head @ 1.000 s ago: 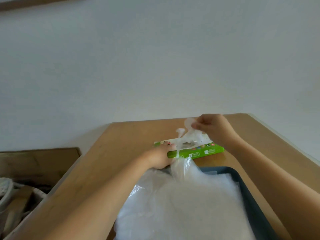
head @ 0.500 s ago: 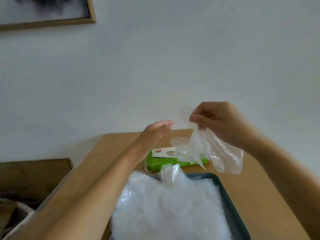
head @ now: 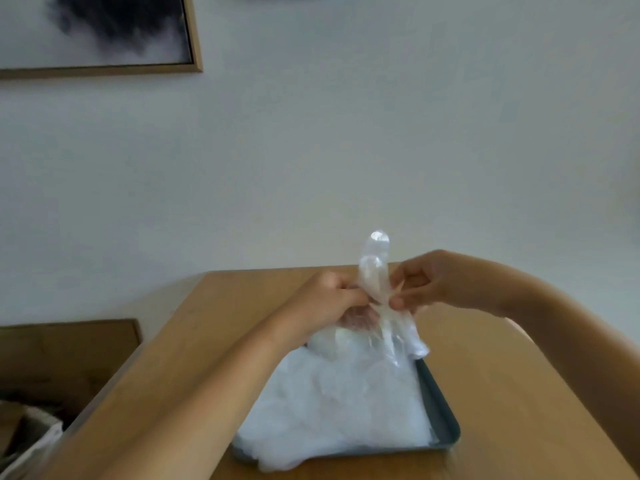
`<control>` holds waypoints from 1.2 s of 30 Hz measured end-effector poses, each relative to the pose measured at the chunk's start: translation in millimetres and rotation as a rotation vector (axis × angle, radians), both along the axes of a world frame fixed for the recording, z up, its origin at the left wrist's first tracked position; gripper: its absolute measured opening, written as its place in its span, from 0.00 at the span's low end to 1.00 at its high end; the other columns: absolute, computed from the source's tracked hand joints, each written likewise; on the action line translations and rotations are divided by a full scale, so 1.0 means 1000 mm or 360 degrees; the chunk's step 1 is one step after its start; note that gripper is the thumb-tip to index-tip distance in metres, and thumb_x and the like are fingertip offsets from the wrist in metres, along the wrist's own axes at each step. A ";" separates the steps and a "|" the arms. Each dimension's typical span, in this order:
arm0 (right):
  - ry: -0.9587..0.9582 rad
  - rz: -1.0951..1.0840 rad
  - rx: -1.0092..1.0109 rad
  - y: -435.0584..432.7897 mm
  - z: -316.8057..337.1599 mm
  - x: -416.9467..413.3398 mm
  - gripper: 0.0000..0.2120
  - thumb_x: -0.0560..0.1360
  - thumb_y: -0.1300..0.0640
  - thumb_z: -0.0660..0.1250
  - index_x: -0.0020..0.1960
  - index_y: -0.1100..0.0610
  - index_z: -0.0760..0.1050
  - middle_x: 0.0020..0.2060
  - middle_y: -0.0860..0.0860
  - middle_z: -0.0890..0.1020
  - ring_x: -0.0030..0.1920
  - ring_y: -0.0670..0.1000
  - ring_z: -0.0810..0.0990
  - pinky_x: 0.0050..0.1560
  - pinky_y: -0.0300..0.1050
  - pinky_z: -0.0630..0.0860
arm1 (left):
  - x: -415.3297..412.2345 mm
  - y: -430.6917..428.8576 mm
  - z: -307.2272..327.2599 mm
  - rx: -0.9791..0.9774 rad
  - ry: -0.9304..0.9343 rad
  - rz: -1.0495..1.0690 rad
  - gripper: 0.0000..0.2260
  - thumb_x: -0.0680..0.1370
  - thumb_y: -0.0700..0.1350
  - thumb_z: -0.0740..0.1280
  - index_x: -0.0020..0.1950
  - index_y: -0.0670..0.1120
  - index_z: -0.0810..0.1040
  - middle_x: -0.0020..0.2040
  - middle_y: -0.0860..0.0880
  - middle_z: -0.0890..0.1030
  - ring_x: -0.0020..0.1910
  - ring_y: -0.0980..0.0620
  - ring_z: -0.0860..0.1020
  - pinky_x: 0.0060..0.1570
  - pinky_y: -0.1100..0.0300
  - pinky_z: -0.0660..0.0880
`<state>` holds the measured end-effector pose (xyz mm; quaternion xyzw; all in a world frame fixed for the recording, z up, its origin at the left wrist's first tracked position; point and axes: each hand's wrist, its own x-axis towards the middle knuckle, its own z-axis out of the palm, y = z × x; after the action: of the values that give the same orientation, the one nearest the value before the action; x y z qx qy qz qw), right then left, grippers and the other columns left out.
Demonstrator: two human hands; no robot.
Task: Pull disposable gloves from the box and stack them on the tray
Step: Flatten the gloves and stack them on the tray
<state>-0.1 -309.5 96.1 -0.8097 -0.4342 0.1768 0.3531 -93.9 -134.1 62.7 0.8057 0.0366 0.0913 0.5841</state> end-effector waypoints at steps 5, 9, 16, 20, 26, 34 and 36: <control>0.0483 -0.0136 0.0275 -0.004 -0.029 0.002 0.13 0.79 0.54 0.62 0.46 0.61 0.80 0.44 0.55 0.84 0.44 0.52 0.82 0.51 0.46 0.79 | -0.018 0.016 -0.005 -0.0117 0.0364 -0.0070 0.09 0.79 0.35 0.60 0.45 0.39 0.80 0.34 0.43 0.82 0.28 0.52 0.81 0.30 0.62 0.77; 0.0627 -0.0118 0.0192 0.008 -0.049 -0.015 0.24 0.71 0.40 0.64 0.55 0.57 0.79 0.48 0.52 0.85 0.50 0.51 0.84 0.50 0.45 0.79 | -0.022 0.025 -0.016 -0.0246 0.0505 0.0022 0.09 0.79 0.35 0.60 0.45 0.38 0.80 0.31 0.44 0.81 0.23 0.53 0.77 0.26 0.64 0.73; 0.0367 -0.0404 0.0100 0.033 -0.103 -0.013 0.11 0.76 0.65 0.66 0.34 0.60 0.75 0.28 0.54 0.80 0.26 0.49 0.76 0.33 0.40 0.75 | -0.014 0.045 -0.048 0.0008 0.0900 0.0134 0.02 0.75 0.39 0.70 0.45 0.40 0.81 0.38 0.42 0.81 0.28 0.53 0.76 0.32 0.61 0.72; 0.0055 -0.0493 -0.0132 0.031 -0.134 0.000 0.10 0.74 0.64 0.63 0.34 0.60 0.74 0.26 0.50 0.77 0.22 0.46 0.71 0.26 0.36 0.69 | -0.010 0.068 -0.071 0.0224 0.1069 0.0301 0.04 0.73 0.38 0.70 0.38 0.42 0.80 0.34 0.45 0.79 0.30 0.52 0.75 0.30 0.62 0.72; -0.0299 -0.0529 -0.0156 0.034 -0.144 0.007 0.10 0.74 0.58 0.63 0.38 0.62 0.76 0.35 0.54 0.81 0.32 0.50 0.72 0.34 0.43 0.67 | -0.017 0.085 -0.067 0.0538 0.1092 0.0439 0.07 0.76 0.39 0.67 0.38 0.42 0.75 0.34 0.45 0.76 0.25 0.55 0.72 0.23 0.66 0.68; -0.0381 -0.0549 -0.0191 0.036 -0.150 0.003 0.11 0.77 0.53 0.64 0.43 0.60 0.77 0.39 0.53 0.82 0.38 0.52 0.77 0.35 0.44 0.67 | -0.026 0.057 -0.044 0.1632 0.0177 0.0910 0.07 0.78 0.44 0.61 0.52 0.46 0.77 0.48 0.48 0.82 0.49 0.45 0.78 0.49 0.54 0.74; -0.0378 -0.0552 -0.0186 0.036 -0.149 0.003 0.10 0.77 0.53 0.64 0.44 0.59 0.77 0.39 0.53 0.82 0.38 0.51 0.77 0.35 0.43 0.68 | -0.022 0.030 -0.040 0.1418 -0.0102 0.0699 0.08 0.78 0.44 0.62 0.54 0.48 0.79 0.51 0.50 0.82 0.52 0.49 0.78 0.52 0.56 0.73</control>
<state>2.4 -273.9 -53.3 -0.9065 -0.3159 0.0416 0.2771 -115.9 -104.4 23.0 0.9470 0.1449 0.2436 0.1510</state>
